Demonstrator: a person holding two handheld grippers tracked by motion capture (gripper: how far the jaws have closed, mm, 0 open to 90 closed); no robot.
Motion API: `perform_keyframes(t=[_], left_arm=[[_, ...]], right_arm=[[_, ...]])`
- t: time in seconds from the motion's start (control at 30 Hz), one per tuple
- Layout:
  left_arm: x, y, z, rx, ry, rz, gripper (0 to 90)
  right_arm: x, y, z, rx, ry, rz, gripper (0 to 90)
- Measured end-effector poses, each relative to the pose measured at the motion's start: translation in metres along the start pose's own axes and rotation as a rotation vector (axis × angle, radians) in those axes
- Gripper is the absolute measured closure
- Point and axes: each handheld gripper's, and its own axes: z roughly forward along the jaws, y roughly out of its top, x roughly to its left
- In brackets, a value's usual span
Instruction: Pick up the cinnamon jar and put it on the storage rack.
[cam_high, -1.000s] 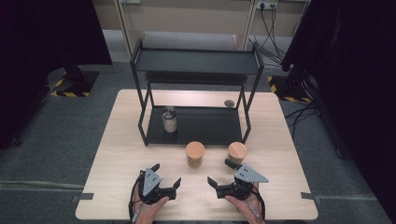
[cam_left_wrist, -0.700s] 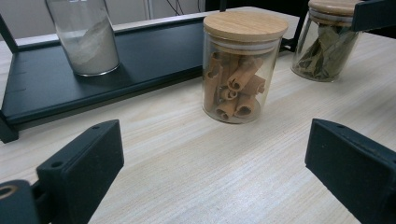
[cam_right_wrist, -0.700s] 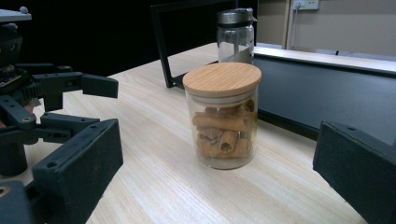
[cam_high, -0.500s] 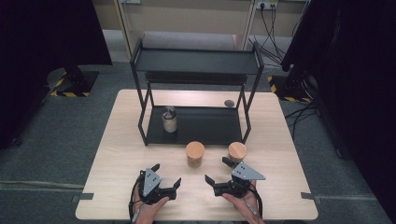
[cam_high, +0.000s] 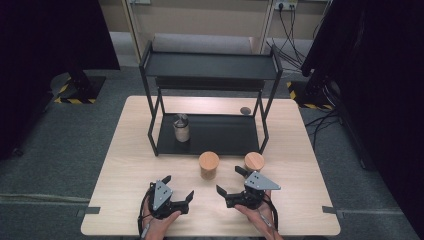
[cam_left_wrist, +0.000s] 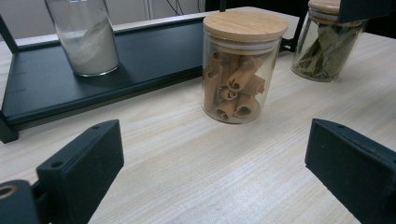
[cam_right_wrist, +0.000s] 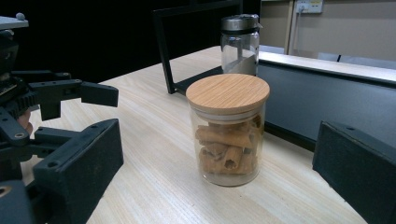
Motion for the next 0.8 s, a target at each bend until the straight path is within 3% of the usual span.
perform_keyframes(t=[0.8], left_arm=[[0.000,0.000,0.000,0.000,0.000,0.003,4.0]], right_arm=[[0.002,0.006,0.016,0.015,-0.005,-0.013,3.6]])
